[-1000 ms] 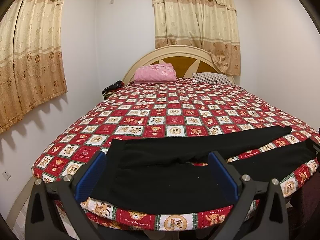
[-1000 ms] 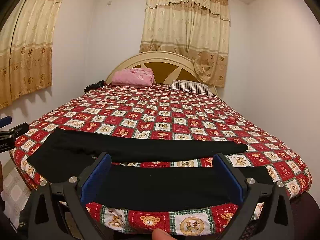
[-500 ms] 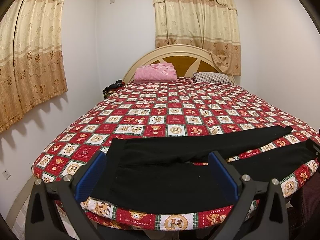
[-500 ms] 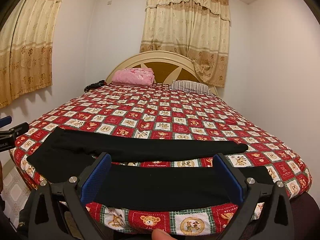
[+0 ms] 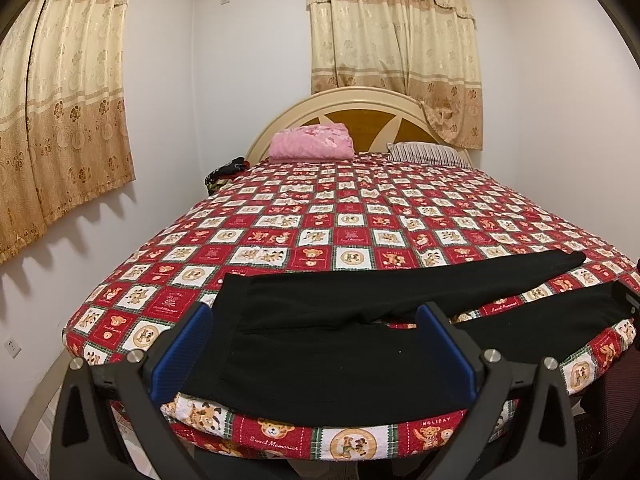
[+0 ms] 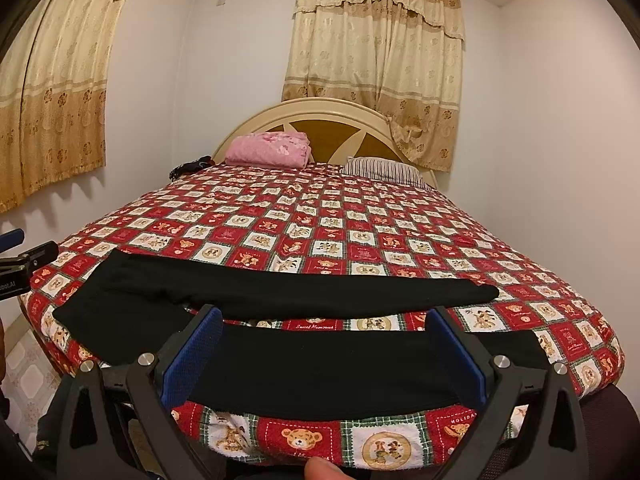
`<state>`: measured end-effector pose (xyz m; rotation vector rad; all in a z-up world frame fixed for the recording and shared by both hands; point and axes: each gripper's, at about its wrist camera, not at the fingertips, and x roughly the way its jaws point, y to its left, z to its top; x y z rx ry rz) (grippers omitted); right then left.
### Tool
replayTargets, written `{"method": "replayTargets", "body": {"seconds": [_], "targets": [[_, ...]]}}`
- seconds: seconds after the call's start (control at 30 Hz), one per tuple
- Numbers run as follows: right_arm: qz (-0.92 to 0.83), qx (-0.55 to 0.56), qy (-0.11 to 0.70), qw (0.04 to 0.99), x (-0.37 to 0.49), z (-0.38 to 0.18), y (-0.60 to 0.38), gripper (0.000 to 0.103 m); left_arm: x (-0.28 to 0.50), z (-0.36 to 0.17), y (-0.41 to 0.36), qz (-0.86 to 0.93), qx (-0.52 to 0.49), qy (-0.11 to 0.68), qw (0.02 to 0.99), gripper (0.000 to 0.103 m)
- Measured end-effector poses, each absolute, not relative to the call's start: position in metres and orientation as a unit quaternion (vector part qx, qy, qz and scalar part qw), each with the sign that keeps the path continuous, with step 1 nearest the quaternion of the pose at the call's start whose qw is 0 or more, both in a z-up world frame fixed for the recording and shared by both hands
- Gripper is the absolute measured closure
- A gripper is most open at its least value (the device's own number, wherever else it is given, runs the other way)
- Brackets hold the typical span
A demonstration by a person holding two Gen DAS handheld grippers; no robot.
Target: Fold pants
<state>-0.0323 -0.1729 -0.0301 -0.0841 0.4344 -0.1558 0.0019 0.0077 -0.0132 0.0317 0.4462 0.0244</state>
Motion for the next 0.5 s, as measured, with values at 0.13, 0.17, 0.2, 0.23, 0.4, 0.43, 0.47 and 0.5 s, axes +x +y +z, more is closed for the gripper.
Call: {"method": "replayTargets", "body": {"seconds": [0.13,0.17,0.2,0.23,0.4,0.43,0.47,0.5], "targets": [[-0.078,-0.041,0.215,0.973,-0.0320,-0.0301,-0.1727,0.001,0.0021,-0.0136,0.0087,0.012,0.016,0.221,0.975,0.000],[-0.078,-0.042,0.216,0.972,-0.0319,-0.0301,-0.1728,0.001,0.0024,-0.0146,0.0094,0.012,0.016,0.222,0.975,0.000],[-0.078,-0.042,0.217,0.972,-0.0312,-0.0296,-0.1734,0.001,0.0021,-0.0146,0.0096,0.012,0.015,0.223,0.975,0.000],[-0.079,-0.042,0.217,0.972,-0.0312,-0.0301,-0.1732,0.001,0.0017,-0.0147,0.0095,0.012,0.015,0.223,0.975,0.000],[-0.079,-0.044,0.222,0.971,-0.0282,-0.0307,-0.1741,0.001,0.0020,-0.0180,0.0109,0.012,0.014,0.224,0.974,0.000],[-0.079,-0.045,0.222,0.971,-0.0282,-0.0310,-0.1737,0.001,0.0017,-0.0184,0.0110,0.012,0.014,0.225,0.974,0.000],[-0.079,-0.047,0.223,0.971,-0.0283,-0.0315,-0.1735,0.001,0.0013,-0.0189,0.0110,0.013,0.015,0.225,0.974,0.000],[-0.080,-0.047,0.223,0.970,-0.0280,-0.0316,-0.1739,0.001,0.0009,-0.0191,0.0111,0.012,0.015,0.224,0.974,0.000]]}}
